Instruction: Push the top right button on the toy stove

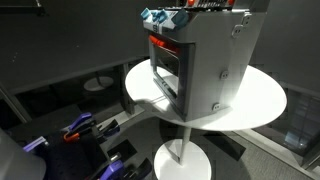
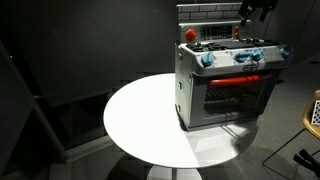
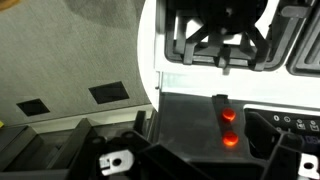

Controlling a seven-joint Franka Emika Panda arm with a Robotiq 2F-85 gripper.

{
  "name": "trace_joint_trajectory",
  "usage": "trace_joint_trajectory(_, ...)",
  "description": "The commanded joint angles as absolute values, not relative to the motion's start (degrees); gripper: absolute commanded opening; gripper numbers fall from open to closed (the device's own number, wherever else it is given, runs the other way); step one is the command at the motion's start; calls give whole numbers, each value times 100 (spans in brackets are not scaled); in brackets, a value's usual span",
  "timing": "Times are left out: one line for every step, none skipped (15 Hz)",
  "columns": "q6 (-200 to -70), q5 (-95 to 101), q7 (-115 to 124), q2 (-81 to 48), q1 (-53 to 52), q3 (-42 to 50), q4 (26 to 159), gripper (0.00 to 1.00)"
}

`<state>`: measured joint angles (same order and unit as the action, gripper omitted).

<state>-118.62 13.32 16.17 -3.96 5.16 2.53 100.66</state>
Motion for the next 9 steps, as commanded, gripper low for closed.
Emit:
trace_joint_trajectory(-11847,1322,1607,-400,443,328,10050,100)
trace_joint_trajectory(-11846,1350,1633,-407,445,333,10050,100)
trace_joint_trajectory(-11865,1373,1659,-416,447,341,10049,100)
trace_joint_trajectory(-11867,1370,1663,-429,450,347,10039,100)
trace_joint_trajectory(-11880,1372,1663,-441,452,354,10031,100)
trace_joint_trajectory(-11908,1393,1673,-456,453,360,10025,100)
trace_joint_trajectory(-11954,1423,1691,-473,453,370,10024,100)
trace_joint_trajectory(-11968,1422,1686,-490,454,378,10014,100)
trace_joint_trajectory(-11993,1434,1697,-510,454,389,10000,100)
